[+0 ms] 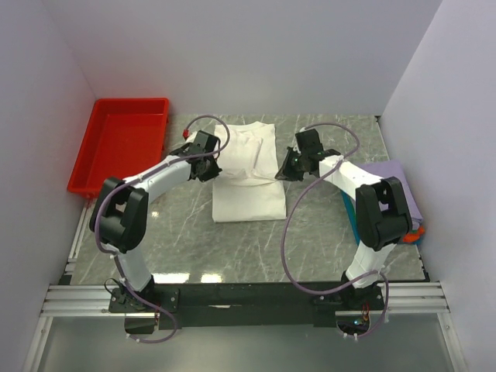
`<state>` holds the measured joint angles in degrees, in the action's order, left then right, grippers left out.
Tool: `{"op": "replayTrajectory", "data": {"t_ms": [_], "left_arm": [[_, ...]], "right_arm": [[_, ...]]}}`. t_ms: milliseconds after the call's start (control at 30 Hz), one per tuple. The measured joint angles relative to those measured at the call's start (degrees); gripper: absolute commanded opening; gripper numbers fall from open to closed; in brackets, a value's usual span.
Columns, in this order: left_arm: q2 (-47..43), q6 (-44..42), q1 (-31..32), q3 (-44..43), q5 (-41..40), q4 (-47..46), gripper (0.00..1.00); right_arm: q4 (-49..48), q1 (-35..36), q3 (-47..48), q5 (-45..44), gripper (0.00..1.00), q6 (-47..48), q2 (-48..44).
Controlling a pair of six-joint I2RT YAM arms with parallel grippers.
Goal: Fold and stack the t-shirts
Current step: Fold the tshirt
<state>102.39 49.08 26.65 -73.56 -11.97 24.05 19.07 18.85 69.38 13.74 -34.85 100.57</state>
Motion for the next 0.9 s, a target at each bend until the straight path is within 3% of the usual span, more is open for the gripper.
{"op": "replayTrajectory", "data": {"t_ms": [533,600,633,700,733,833,900], "left_arm": [[3.9,-4.7,-1.8,-4.6,6.6,-2.0,0.00],[4.7,-5.0,-2.0,-4.9,6.9,-2.1,0.01],[5.2,-5.0,-2.2,-5.1,7.2,-2.0,0.05],[6.2,-5.4,-2.6,-5.9,7.7,-1.8,0.13],[7.0,-5.6,-2.8,-6.6,7.9,-1.5,0.23],[8.4,-6.7,-3.6,-8.7,8.5,-1.2,0.50],[8.5,-7.2,-4.2,-9.4,8.8,-0.9,0.59]], "right_arm": [[-1.4,-1.8,2.9,3.2,0.00,0.0,3.5],[-1.5,-2.1,3.1,3.3,0.07,0.0,3.8],[-1.3,-2.2,3.2,3.3,0.12,0.0,4.0],[-0.3,-2.3,4.4,3.3,0.30,0.0,4.8],[0.0,-2.4,5.4,3.2,0.35,0.1,5.4],[0.5,-2.4,7.6,2.5,0.44,0.5,6.0],[0.6,-2.4,8.6,2.0,0.45,0.8,6.0]]}}
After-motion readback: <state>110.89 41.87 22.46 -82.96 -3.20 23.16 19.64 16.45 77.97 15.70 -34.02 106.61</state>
